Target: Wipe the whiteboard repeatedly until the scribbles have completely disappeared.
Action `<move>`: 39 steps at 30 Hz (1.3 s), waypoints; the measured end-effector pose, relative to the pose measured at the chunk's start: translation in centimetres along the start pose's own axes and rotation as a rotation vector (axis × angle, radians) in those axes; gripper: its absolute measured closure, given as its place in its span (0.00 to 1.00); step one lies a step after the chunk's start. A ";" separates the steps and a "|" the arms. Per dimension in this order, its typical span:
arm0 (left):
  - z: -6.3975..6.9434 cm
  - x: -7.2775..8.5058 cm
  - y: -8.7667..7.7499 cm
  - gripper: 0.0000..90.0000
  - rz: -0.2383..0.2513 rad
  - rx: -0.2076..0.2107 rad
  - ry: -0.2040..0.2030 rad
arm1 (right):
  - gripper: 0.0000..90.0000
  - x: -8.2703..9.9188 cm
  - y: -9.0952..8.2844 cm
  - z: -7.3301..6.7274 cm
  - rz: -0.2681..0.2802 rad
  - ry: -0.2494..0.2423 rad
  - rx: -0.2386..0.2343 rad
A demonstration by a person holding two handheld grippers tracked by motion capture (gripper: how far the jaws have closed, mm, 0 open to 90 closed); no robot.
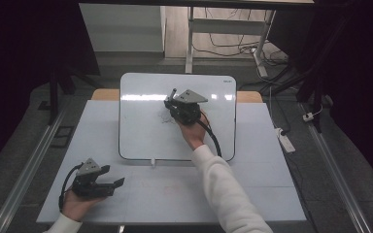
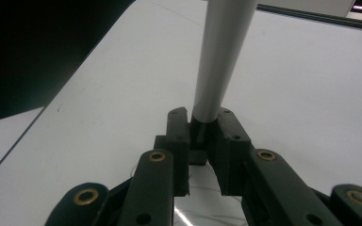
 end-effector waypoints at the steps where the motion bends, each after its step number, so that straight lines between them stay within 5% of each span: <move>1: 0.0 0.0 0.0 0.24 0.000 0.002 0.001 | 0.86 0.3 0.2 -0.7 -0.019 -0.016 -0.027; 2: 0.0 0.0 0.0 0.24 0.000 0.002 0.001 | 0.86 0.8 0.6 -1.9 -0.046 -0.064 -0.070; 4: 0.0 0.0 0.0 0.25 -0.001 0.003 0.003 | 0.86 1.2 0.7 -3.1 -0.059 -0.156 -0.075; 5: -0.1 0.0 0.0 0.25 -0.002 0.003 0.004 | 0.86 1.2 0.7 -3.1 -0.059 -0.156 -0.075; 8: 0.0 0.1 0.0 0.25 0.000 0.001 0.000 | 0.86 0.3 0.2 -0.8 -0.003 -0.039 0.001; 11: 0.0 0.0 -0.1 0.25 0.005 0.005 0.001 | 0.86 0.4 0.3 -0.9 -0.005 -0.022 -0.006; 12: -0.1 0.0 0.0 0.25 0.002 0.006 0.001 | 0.86 0.9 0.7 -2.6 -0.039 -0.090 -0.073; 13: -0.1 0.0 0.0 0.25 0.002 0.005 0.002 | 0.86 0.9 0.7 -2.6 -0.039 -0.090 -0.073; 14: -0.1 0.0 0.1 0.25 -0.001 0.007 0.002 | 0.86 1.1 1.0 -3.3 -0.054 -0.149 -0.085; 19: -0.1 0.1 -0.1 0.25 0.003 0.005 0.001 | 0.86 0.6 0.7 -1.5 -0.002 -0.040 -0.032; 22: -0.2 0.0 0.0 0.25 -0.001 0.007 0.002 | 0.86 1.1 0.8 -2.7 -0.035 -0.092 -0.066; 23: -0.2 0.0 0.1 0.25 -0.003 0.008 0.002 | 0.86 1.5 0.8 -3.7 -0.060 -0.160 -0.090; 27: 0.0 0.1 0.0 0.25 -0.001 0.007 0.004 | 0.86 1.1 0.0 -1.6 -0.013 -0.054 -0.014; 29: 0.0 0.0 -0.1 0.25 0.002 0.007 0.005 | 0.86 1.2 -0.2 -1.7 -0.011 -0.041 -0.007; 33: -0.1 -0.1 0.2 0.25 -0.002 0.013 0.002 | 0.86 2.0 0.3 -3.9 -0.055 -0.153 -0.065; 36: 0.1 -0.1 0.3 0.25 -0.007 0.014 0.004 | 0.86 1.9 0.0 -2.9 -0.033 -0.104 -0.052; 37: 0.1 0.0 0.3 0.25 -0.007 0.014 0.005 | 0.86 1.5 -0.5 -1.2 0.010 -0.038 0.015; 39: 0.1 -0.1 0.2 0.25 -0.003 0.015 0.004 | 0.86 1.4 -0.7 -0.8 0.016 -0.022 0.020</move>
Point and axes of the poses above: each handheld gripper's, and its own axes: y roughly forward along the jaws, x roughly out of its underside, z roughly to its right, the point moved 2 cm from there along y, roughly forward along the jaws, and after that the axes turned 1 degree about -z, right-handed, at the moved point
